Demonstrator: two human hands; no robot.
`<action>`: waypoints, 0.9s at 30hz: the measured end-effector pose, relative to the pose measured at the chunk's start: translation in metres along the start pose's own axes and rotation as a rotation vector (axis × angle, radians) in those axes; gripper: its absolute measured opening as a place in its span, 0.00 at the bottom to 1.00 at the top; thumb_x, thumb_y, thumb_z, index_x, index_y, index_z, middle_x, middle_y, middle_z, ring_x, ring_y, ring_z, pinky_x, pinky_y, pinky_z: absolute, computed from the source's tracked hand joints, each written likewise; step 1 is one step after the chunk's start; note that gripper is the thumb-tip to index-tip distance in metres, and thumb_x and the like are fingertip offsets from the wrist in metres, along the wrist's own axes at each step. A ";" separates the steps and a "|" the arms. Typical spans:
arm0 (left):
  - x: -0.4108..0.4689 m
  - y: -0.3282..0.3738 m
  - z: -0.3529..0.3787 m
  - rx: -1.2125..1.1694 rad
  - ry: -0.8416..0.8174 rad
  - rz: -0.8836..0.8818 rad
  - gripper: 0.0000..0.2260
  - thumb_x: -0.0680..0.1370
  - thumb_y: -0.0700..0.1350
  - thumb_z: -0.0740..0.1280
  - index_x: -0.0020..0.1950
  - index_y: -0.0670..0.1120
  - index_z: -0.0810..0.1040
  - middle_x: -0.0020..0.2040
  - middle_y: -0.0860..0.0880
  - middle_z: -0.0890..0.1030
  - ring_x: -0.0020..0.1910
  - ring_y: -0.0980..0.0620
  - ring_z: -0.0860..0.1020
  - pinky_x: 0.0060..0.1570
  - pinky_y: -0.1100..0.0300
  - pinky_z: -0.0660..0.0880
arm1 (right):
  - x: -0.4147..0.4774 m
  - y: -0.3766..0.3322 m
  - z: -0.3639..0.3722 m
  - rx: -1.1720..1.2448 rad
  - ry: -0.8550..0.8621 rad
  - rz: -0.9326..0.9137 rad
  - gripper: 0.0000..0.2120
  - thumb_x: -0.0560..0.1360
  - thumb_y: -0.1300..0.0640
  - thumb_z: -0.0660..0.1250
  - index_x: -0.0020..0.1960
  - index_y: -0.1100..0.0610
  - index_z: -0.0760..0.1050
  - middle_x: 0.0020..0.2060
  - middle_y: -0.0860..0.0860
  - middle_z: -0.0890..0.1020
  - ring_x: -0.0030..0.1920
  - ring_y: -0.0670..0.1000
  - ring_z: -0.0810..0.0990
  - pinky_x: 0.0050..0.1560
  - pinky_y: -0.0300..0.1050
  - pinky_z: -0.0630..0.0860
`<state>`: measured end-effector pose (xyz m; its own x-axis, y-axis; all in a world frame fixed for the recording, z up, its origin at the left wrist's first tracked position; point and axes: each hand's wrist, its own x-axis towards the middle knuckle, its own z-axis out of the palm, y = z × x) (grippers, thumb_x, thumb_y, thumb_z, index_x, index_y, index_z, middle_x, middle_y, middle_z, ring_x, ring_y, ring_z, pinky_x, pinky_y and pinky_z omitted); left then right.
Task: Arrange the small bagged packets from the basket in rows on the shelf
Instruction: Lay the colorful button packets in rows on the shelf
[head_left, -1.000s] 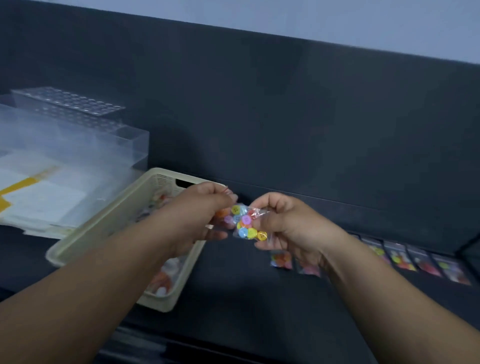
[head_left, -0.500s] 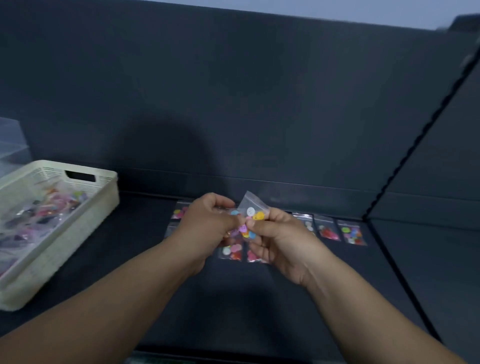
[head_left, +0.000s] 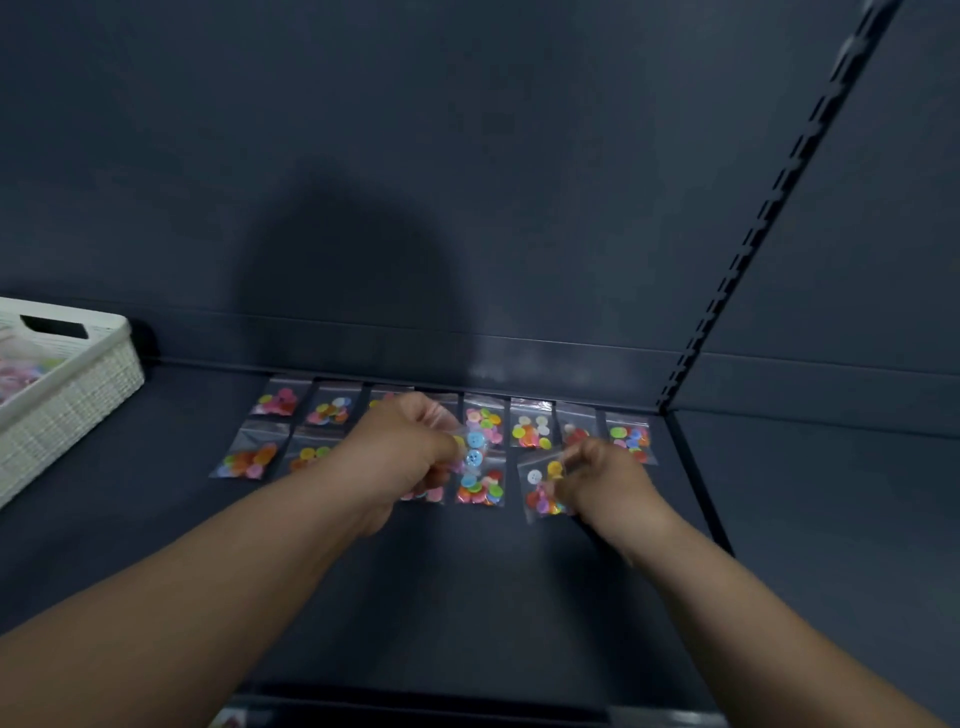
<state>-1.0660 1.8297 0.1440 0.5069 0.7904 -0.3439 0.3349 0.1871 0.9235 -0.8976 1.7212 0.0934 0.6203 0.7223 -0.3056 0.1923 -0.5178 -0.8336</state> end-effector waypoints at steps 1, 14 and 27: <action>0.000 0.000 0.001 -0.004 -0.010 0.002 0.09 0.71 0.29 0.67 0.40 0.43 0.75 0.32 0.43 0.77 0.29 0.48 0.72 0.33 0.57 0.69 | 0.001 0.002 0.000 -0.062 0.015 -0.017 0.10 0.69 0.61 0.73 0.47 0.58 0.74 0.47 0.48 0.81 0.46 0.48 0.80 0.45 0.45 0.77; 0.009 0.000 0.001 -0.039 -0.078 0.005 0.07 0.72 0.31 0.69 0.42 0.42 0.77 0.35 0.44 0.79 0.30 0.52 0.76 0.28 0.63 0.73 | -0.007 0.028 -0.002 -0.655 -0.022 -0.658 0.10 0.75 0.60 0.65 0.55 0.52 0.80 0.58 0.44 0.78 0.60 0.49 0.71 0.55 0.27 0.60; 0.010 0.000 0.010 -0.068 -0.085 -0.033 0.07 0.75 0.32 0.66 0.47 0.43 0.77 0.36 0.42 0.79 0.28 0.51 0.75 0.24 0.64 0.70 | 0.002 0.031 0.004 -0.679 0.037 -0.698 0.15 0.76 0.53 0.66 0.63 0.51 0.77 0.64 0.47 0.76 0.64 0.51 0.69 0.61 0.33 0.58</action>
<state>-1.0531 1.8321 0.1384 0.5628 0.7316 -0.3846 0.2992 0.2534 0.9199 -0.8938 1.7087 0.0649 0.2223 0.9581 0.1808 0.9159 -0.1417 -0.3755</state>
